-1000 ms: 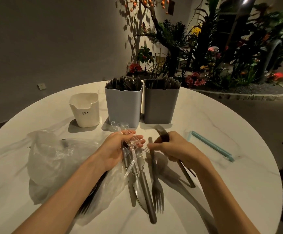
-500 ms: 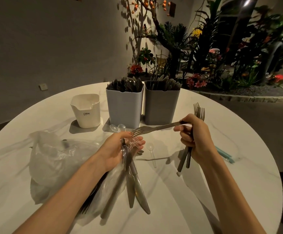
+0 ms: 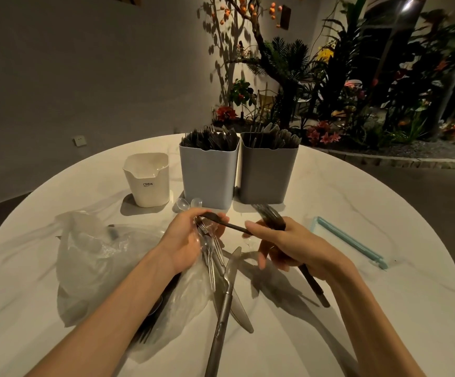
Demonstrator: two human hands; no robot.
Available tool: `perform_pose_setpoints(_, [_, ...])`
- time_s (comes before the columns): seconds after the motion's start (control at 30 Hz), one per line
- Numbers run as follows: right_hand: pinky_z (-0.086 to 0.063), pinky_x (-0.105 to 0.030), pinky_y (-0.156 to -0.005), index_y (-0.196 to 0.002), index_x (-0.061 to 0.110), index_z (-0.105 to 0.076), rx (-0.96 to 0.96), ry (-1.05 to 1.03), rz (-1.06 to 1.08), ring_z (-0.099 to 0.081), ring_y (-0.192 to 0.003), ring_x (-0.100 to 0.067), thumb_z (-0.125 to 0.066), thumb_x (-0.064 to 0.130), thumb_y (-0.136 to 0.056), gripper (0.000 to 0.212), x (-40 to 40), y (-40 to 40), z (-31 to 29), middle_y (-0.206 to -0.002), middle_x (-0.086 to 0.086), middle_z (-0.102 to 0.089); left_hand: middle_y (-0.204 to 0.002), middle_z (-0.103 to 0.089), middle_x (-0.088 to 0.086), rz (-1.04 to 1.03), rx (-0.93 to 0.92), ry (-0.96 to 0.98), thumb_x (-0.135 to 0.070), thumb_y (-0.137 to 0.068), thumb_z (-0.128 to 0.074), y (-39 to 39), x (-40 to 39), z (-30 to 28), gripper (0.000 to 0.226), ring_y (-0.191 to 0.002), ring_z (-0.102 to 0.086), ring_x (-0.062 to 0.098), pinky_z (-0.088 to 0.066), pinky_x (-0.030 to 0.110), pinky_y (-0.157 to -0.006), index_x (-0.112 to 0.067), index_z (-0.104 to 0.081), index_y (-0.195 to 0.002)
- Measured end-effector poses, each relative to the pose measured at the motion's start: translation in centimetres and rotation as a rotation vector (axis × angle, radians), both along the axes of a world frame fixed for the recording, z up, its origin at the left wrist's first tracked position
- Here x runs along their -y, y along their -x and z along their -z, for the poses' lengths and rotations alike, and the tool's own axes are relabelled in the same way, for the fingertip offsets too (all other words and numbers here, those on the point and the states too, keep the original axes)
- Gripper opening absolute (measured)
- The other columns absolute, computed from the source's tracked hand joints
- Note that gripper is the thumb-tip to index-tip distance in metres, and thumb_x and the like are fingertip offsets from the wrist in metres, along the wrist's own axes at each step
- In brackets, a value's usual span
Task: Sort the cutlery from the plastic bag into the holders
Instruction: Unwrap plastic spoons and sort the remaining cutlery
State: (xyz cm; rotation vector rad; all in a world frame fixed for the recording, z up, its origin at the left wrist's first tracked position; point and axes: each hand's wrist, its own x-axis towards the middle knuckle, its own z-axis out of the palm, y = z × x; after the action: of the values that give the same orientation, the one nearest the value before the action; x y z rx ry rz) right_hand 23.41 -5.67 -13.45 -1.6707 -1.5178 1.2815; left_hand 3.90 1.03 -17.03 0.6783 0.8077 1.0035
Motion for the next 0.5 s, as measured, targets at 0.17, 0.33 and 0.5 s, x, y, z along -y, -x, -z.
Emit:
perform_pose_setpoints(0.17, [-0.049, -0.025, -0.054, -0.109, 0.004, -0.069, -0.088, 0.107, -0.082, -0.062, -0.052, -0.020, -0.043, 0.047, -0.102, 0.051, 0.6, -1.0, -0.7, -0.083, -0.016, -0.076, -0.079, -0.069, 0.016, 0.003, -0.029, 0.019, -0.010, -0.100, -0.051, 0.0, -0.3, 0.3, 0.013, -0.071, -0.065, 0.022, -0.051, 0.033, -0.070, -0.003, -0.061, -0.098])
perform_pose_setpoints(0.33, [-0.062, -0.030, -0.077, -0.107, 0.002, -0.071, -0.072, -0.051, 0.145, -0.076, -0.081, -0.024, -0.042, 0.039, -0.105, 0.047, -0.5, 0.1, -0.3, -0.090, -0.007, -0.078, -0.083, -0.068, 0.016, 0.031, -0.023, 0.035, -0.010, -0.100, -0.052, 0.0, -0.4, 0.5, 0.008, -0.070, -0.068, 0.023, -0.054, 0.028, -0.060, -0.005, -0.055, -0.104])
perform_pose_setpoints(0.5, [-0.053, -0.025, -0.052, -0.101, 0.011, -0.066, -0.168, -0.054, 0.065, -0.067, -0.058, -0.017, -0.043, 0.036, -0.107, 0.034, -0.1, 2.7, 0.7, -0.080, -0.007, -0.074, -0.096, -0.073, 0.015, 0.091, -0.083, 0.001, -0.022, -0.099, -0.058, -0.6, -0.1, 0.6, 0.034, -0.081, -0.072, 0.024, -0.061, 0.046, -0.080, 0.003, -0.062, -0.122])
